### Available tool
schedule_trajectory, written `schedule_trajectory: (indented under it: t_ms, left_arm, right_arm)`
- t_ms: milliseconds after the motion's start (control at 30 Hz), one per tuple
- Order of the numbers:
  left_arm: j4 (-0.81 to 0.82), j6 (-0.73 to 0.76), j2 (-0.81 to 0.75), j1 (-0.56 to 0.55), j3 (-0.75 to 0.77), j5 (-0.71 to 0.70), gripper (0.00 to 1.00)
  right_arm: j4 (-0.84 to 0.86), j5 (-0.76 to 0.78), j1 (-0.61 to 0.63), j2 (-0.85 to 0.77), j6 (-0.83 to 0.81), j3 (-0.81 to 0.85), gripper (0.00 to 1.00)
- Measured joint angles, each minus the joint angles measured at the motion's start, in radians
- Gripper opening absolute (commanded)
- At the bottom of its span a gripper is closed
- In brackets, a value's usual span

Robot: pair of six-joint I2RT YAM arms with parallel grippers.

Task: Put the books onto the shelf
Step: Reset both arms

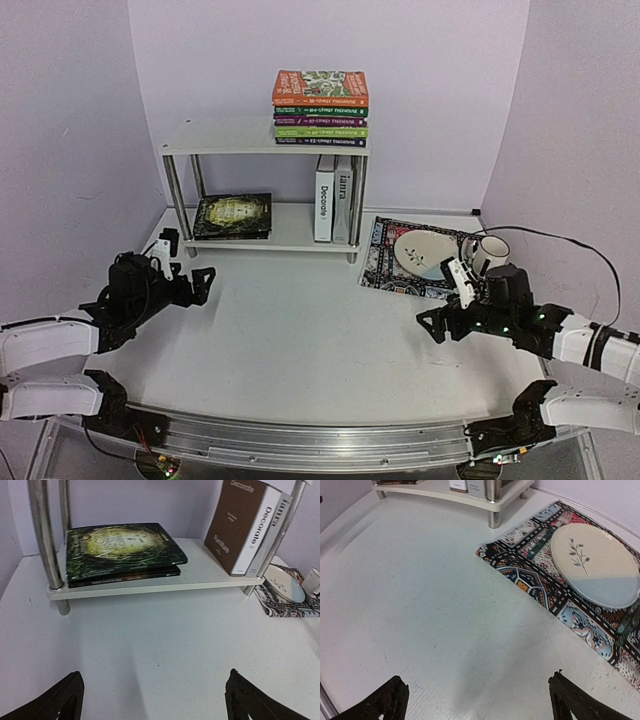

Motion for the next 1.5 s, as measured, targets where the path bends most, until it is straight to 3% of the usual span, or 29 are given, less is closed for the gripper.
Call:
schedule_trajectory:
  t_ms: [200, 367, 467, 733, 1033, 1133, 1500]
  left_arm:
    - [0.091, -0.055, -0.026, 0.174, -0.102, -0.006, 1.00]
    - [0.183, -0.048, 0.042, 0.261, -0.110, -0.031, 1.00]
    - [0.226, -0.016, 0.109, 0.272, -0.100, -0.058, 1.00]
    - [0.359, 0.043, 0.273, 0.349, -0.073, -0.067, 1.00]
    - [0.534, 0.146, 0.459, 0.377, -0.071, -0.015, 0.98]
    - [0.578, 0.189, 0.516, 0.384, -0.069, -0.008, 0.98]
    - [0.734, 0.216, 0.703, 0.466, -0.041, 0.057, 1.00]
  right_arm:
    - [0.058, -0.070, -0.309, -0.011, 0.085, -0.052, 0.98]
    - [0.233, -0.056, -0.522, -0.003, 0.112, -0.130, 0.98]
    - [0.363, 0.002, -0.536, 0.045, 0.098, -0.201, 0.98]
    - [0.693, 0.105, -0.536, 0.386, 0.066, -0.223, 0.98]
    - [0.980, 0.120, -0.536, 0.691, 0.048, -0.215, 0.98]
    - [1.007, 0.108, -0.536, 0.761, 0.037, -0.194, 0.98]
    - [0.984, 0.090, -0.541, 0.766, 0.029, -0.119, 0.98]
